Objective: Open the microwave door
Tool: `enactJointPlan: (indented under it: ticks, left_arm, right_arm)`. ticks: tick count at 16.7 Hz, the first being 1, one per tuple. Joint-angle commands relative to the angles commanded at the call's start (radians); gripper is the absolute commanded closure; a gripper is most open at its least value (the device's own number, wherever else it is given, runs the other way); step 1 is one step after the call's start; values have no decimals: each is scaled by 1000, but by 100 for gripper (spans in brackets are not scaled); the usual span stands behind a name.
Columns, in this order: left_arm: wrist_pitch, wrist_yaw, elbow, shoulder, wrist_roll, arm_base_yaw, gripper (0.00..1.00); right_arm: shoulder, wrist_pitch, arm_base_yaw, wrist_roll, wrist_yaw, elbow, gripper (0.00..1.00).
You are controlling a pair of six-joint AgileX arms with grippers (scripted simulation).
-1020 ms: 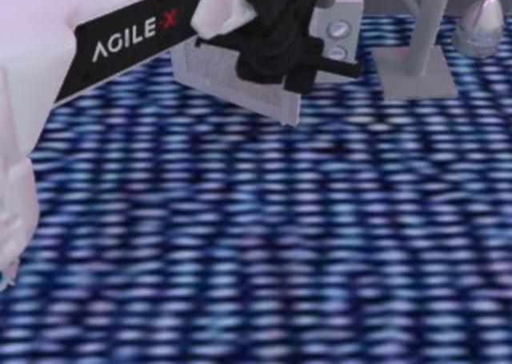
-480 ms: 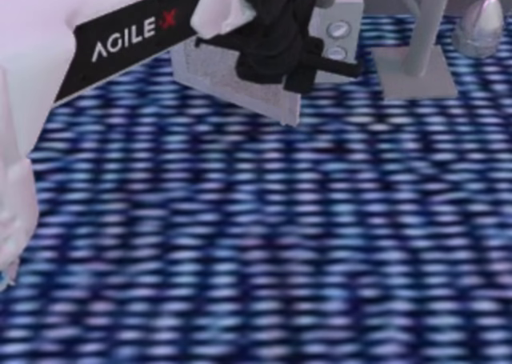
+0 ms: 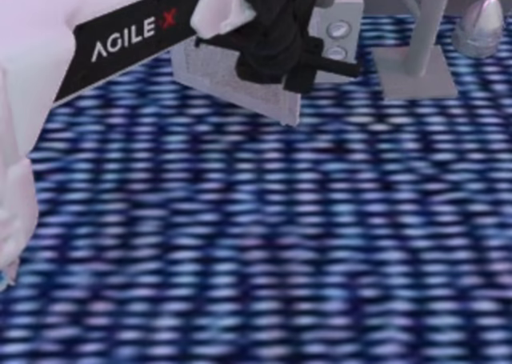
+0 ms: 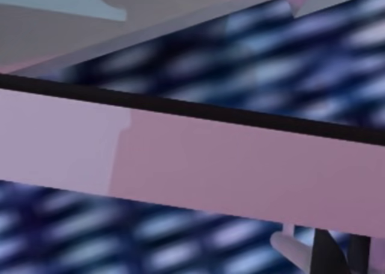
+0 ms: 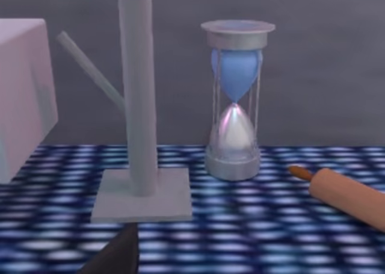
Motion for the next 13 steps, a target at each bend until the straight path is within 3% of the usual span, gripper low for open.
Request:
enactJointPlan:
  ticks: [13]
  left_arm:
    - [67,67,-150,-97,120,25,100]
  right_arm:
    - [0,0,0,0,0,0,0]
